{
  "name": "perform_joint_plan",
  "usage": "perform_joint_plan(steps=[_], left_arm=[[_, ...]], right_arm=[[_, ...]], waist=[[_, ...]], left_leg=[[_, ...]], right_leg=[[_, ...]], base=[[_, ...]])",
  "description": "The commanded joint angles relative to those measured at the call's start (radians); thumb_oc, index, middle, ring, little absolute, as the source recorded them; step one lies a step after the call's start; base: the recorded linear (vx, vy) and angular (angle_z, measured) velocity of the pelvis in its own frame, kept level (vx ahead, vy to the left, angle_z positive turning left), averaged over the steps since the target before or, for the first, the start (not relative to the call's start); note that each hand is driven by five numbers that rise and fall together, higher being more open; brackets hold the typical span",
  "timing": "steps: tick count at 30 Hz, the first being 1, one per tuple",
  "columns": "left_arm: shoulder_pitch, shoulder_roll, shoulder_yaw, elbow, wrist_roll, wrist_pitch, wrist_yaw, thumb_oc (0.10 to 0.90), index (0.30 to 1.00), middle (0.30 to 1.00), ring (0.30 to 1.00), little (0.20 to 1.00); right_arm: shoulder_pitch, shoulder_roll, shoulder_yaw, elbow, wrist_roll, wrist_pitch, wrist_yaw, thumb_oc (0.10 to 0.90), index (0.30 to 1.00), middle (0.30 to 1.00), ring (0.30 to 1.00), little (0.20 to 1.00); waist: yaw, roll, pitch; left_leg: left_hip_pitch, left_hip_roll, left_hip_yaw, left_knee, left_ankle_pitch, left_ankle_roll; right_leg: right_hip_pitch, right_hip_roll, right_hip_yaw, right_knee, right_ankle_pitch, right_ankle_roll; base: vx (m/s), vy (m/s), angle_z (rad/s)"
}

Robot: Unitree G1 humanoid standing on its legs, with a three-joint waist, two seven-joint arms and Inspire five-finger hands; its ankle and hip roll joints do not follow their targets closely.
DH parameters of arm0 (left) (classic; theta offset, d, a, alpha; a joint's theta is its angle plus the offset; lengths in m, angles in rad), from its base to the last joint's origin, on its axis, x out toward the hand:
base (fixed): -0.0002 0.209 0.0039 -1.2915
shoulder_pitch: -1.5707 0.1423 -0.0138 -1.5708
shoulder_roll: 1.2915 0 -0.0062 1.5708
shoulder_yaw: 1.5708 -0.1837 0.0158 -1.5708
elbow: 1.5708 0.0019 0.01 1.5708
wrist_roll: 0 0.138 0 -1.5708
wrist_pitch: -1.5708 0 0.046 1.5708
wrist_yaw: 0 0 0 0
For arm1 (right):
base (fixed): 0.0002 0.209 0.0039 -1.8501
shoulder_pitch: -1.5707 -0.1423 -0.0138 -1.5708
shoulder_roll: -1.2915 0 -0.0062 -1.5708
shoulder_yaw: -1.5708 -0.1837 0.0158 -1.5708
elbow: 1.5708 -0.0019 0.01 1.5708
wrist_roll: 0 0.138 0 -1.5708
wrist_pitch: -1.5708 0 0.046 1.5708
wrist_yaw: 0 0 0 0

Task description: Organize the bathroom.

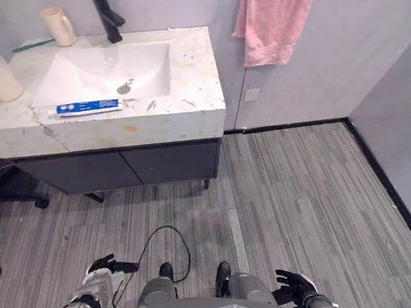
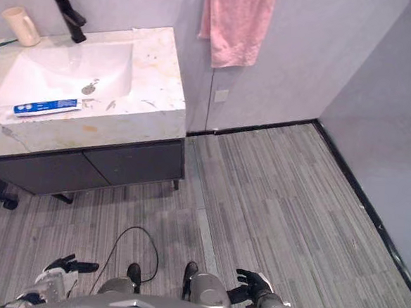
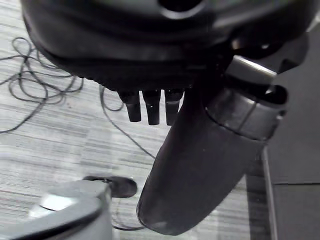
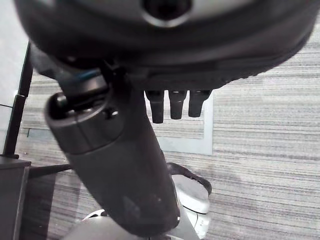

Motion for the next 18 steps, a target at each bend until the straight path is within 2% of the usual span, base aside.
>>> perform_joint_plan(steps=[1, 2, 3, 4, 5, 8, 9, 11, 12, 13, 14, 15, 16, 17, 18], left_arm=[[0.009, 0.055, 0.046, -0.019, 0.014, -0.028, 0.018, 0.8, 0.9, 0.9, 0.9, 0.9], [0.01, 0.06, 0.049, -0.005, 0.015, -0.033, 0.016, 0.8, 0.9, 0.9, 0.9, 0.9], [0.008, 0.063, 0.049, -0.001, 0.014, -0.036, 0.013, 0.8, 0.9, 0.9, 0.9, 0.9], [0.007, 0.063, 0.049, 0.0, 0.016, -0.036, 0.011, 0.8, 0.9, 0.9, 0.9, 0.9], [0.003, 0.066, 0.048, 0.0, 0.035, -0.039, 0.002, 0.8, 0.9, 0.9, 0.9, 0.9], [-0.012, 0.069, 0.038, -0.031, 0.045, -0.017, 0.013, 0.8, 0.9, 0.9, 0.9, 0.9], [-0.023, 0.08, 0.028, -0.05, 0.058, -0.006, 0.018, 0.8, 0.9, 0.9, 0.9, 0.9], [-0.027, 0.091, 0.023, -0.062, 0.062, 0.004, 0.024, 0.8, 0.9, 0.9, 0.9, 0.9], [-0.025, 0.097, 0.024, -0.07, 0.057, 0.011, 0.031, 0.8, 0.9, 0.9, 0.9, 0.9], [-0.015, 0.104, 0.028, -0.077, 0.051, 0.017, 0.038, 0.8, 0.9, 0.9, 0.9, 0.9], [-0.015, 0.104, 0.028, -0.077, 0.051, 0.017, 0.038, 0.8, 0.9, 0.9, 0.9, 0.9], [-0.003, 0.11, 0.033, -0.082, 0.051, 0.017, 0.045, 0.8, 0.9, 0.9, 0.9, 0.9], [0.03, 0.123, 0.058, -0.09, 0.036, 0.017, 0.061, 0.8, 0.9, 0.9, 0.9, 0.9], [0.037, 0.126, 0.065, -0.094, 0.042, 0.016, 0.062, 0.8, 0.9, 0.9, 0.9, 0.9], [0.046, 0.137, 0.068, -0.093, 0.061, 0.006, 0.053, 0.8, 0.9, 0.9, 0.9, 0.9]], right_arm=[[-0.019, -0.022, -0.004, -0.038, 0.003, -0.047, -0.01, 0.8, 0.9, 0.9, 0.9, 0.9], [-0.01, -0.028, -0.009, -0.029, -0.001, -0.058, -0.014, 0.8, 0.9, 0.9, 0.9, 0.9], [-0.008, -0.031, -0.009, -0.024, -0.003, -0.062, -0.014, 0.8, 0.9, 0.9, 0.9, 0.9], [-0.007, -0.032, -0.009, -0.022, -0.004, -0.063, -0.015, 0.8, 0.9, 0.9, 0.9, 0.9], [-0.011, -0.038, -0.011, -0.019, -0.003, -0.06, -0.02, 0.8, 0.9, 0.9, 0.9, 0.9], [-0.026, -0.044, -0.017, -0.03, -0.008, -0.052, -0.022, 0.8, 0.9, 0.9, 0.9, 0.9], [-0.033, -0.049, -0.02, -0.049, 0.005, -0.046, -0.024, 0.8, 0.9, 0.9, 0.9, 0.9], [-0.037, -0.052, -0.023, -0.062, -0.008, -0.047, -0.023, 0.8, 0.9, 0.9, 0.9, 0.9], [-0.04, -0.054, -0.024, -0.071, -0.023, -0.045, -0.025, 0.8, 0.9, 0.9, 0.9, 0.9], [-0.047, -0.058, -0.024, -0.082, -0.04, -0.037, -0.02, 0.8, 0.9, 0.9, 0.9, 0.9], [-0.047, -0.058, -0.024, -0.082, -0.04, -0.037, -0.02, 0.8, 0.9, 0.9, 0.9, 0.9], [-0.052, -0.061, -0.027, -0.084, -0.06, -0.039, -0.008, 0.8, 0.9, 0.9, 0.9, 0.9], [-0.061, -0.066, -0.026, -0.084, -0.119, -0.042, 0.023, 0.8, 0.9, 0.9, 0.9, 0.9], [-0.063, -0.067, -0.025, -0.085, -0.121, -0.043, 0.028, 0.8, 0.9, 0.9, 0.9, 0.9], [-0.06, -0.07, -0.022, -0.087, -0.11, -0.039, 0.03, 0.8, 0.9, 0.9, 0.9, 0.9]], waist=[[-0.014, -0.017, 0.02], [-0.021, -0.006, 0.023], [-0.023, -0.001, 0.025], [-0.024, 0.0, 0.027], [-0.025, 0.003, 0.036], [-0.026, 0.007, 0.046], [-0.023, 0.005, 0.056], [-0.019, 0.003, 0.061], [-0.012, 0.002, 0.065], [-0.002, -0.001, 0.07], [-0.002, -0.001, 0.07], [0.008, 0.005, 0.072], [0.033, 0.012, 0.074], [0.032, 0.01, 0.074], [0.018, 0.004, 0.069]], left_leg=[[-0.016, 0.052, 0.014, 0.036, -0.002, 0.064], [0.001, 0.123, 0.006, -0.003, 0.053, 0.049], [0.008, 0.149, -0.001, -0.014, 0.064, 0.048], [0.011, 0.155, -0.003, -0.016, 0.066, 0.047], [-0.002, 0.161, -0.03, 0.034, 0.048, 0.05], [0.011, 0.123, 0.016, 0.059, -0.051, 0.065], [0.0, 0.09, 0.029, 0.087, -0.096, 0.065], [-0.006, 0.064, 0.034, 0.102, -0.123, 0.07], [0.001, 0.041, 0.041, 0.101, -0.14, 0.078], [0.02, 0.012, 0.051, 0.084, -0.157, 0.088], [0.02, 0.012, 0.051, 0.084, -0.157, 0.088], [0.039, 0.005, 0.079, 0.059, -0.161, 0.096], [0.09, -0.003, 0.143, 0.008, -0.183, 0.106], [0.091, -0.008, 0.154, -0.007, -0.169, 0.112], [0.088, -0.027, 0.136, -0.012, -0.169, 0.111]], right_leg=[[0.117, -0.01, -0.016, -0.106, -0.046, 0.091], [0.118, -0.018, -0.01, -0.064, -0.074, 0.087], [0.114, -0.028, -0.005, -0.039, -0.087, 0.088], [0.112, -0.032, -0.003, -0.03, -0.091, 0.088], [0.098, -0.065, 0.016, 0.014, -0.104, 0.095], [0.068, -0.127, 0.014, 0.057, -0.092, 0.129], [0.059, -0.172, 0.011, 0.059, -0.064, 0.16], [0.057, -0.205, 0.006, 0.048, -0.039, 0.183], [0.052, -0.245, -0.007, 0.038, 0.001, 0.2], [0.022, -0.304, -0.021, 0.042, 0.097, 0.22], [0.022, -0.304, -0.021, 0.042, 0.097, 0.22], [0.009, -0.325, -0.049, 0.058, 0.115, 0.224], [-0.012, -0.326, -0.136, 0.096, 0.107, 0.244], [-0.023, -0.292, -0.131, 0.073, 0.1, 0.234], [-0.039, -0.206, -0.087, 0.005, 0.087, 0.234]], base=[[0.19, 0.37, 0.05], [0.2, 0.399, 0.06], [0.19, 0.371, 0.1], [0.17, 0.373, 0.15], [0.15, 0.395, 0.23], [0.1, 0.401, 0.21], [0.09, 0.488, 0.02], [0.07, 0.316, 0.06], [0.09, 0.282, 0.04], [0.08, 0.248, -0.03], [0.08, 0.22, -0.29], [0.14, 0.25, -0.61], [0.13, 0.249, -1.07], [0.15, 0.107, -1.43], [0.09, -0.099, -1.38]])
